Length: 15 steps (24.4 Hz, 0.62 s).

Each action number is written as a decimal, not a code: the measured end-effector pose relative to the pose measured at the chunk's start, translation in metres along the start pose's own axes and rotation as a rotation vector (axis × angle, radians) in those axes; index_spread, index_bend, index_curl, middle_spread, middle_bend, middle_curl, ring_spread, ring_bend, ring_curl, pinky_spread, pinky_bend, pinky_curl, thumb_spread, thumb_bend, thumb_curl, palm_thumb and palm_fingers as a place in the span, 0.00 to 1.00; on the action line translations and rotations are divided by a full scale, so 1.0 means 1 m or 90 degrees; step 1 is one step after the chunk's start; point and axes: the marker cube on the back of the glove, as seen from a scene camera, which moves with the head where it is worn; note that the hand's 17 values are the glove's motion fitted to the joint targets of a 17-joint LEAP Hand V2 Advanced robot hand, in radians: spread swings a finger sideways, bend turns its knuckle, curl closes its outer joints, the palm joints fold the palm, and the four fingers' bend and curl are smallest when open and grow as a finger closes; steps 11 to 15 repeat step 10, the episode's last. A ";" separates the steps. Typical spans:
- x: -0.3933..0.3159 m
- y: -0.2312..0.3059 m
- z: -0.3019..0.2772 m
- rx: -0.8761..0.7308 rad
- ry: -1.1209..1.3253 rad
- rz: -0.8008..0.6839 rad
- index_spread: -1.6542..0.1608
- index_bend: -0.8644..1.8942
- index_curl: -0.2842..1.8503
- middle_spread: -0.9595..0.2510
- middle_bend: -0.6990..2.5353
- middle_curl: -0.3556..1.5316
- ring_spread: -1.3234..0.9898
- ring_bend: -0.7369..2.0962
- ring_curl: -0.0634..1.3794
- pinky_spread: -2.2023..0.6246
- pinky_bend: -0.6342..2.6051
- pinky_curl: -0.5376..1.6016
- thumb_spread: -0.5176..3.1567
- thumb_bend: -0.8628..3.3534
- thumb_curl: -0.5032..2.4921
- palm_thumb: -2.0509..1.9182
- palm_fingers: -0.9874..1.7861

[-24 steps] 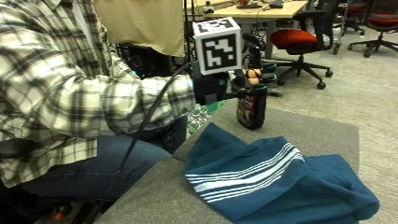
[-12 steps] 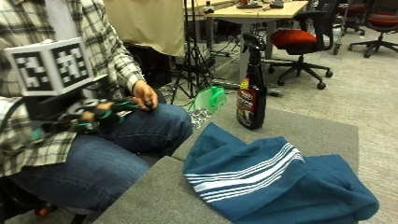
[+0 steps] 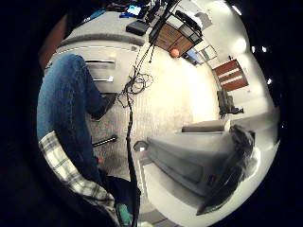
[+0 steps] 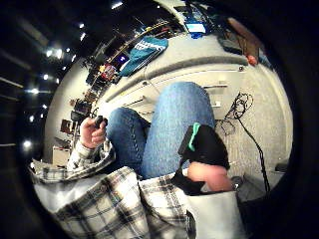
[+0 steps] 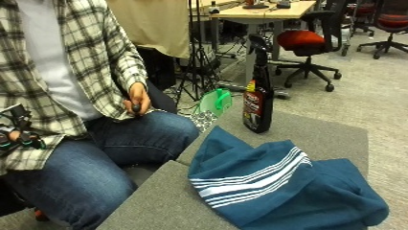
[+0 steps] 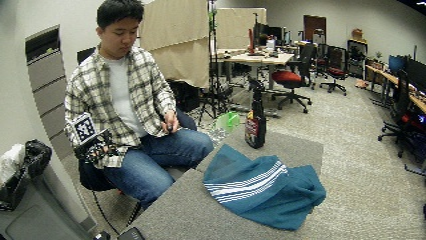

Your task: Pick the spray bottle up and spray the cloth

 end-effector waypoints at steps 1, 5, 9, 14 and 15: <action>0.003 0.011 0.002 0.017 -0.004 0.003 0.68 0.41 0.32 0.74 0.27 0.32 0.62 0.34 0.25 0.85 0.31 0.39 0.44 0.21 0.35 0.66 0.39; 0.015 0.031 0.004 0.024 -0.020 -0.003 0.69 0.41 0.32 0.73 0.27 0.32 0.62 0.34 0.25 0.85 0.30 0.39 0.45 0.21 0.35 0.67 0.40; 0.027 0.042 0.010 -0.039 -0.041 -0.008 0.69 0.40 0.31 0.74 0.27 0.32 0.62 0.34 0.25 0.85 0.31 0.39 0.45 0.21 0.35 0.68 0.39; 0.027 0.044 0.011 -0.051 -0.045 -0.001 0.69 0.40 0.31 0.74 0.27 0.32 0.62 0.34 0.25 0.85 0.31 0.39 0.45 0.21 0.35 0.68 0.39; 0.027 0.044 0.011 -0.051 -0.045 -0.001 0.69 0.40 0.31 0.74 0.27 0.32 0.62 0.34 0.25 0.85 0.31 0.39 0.45 0.21 0.35 0.68 0.39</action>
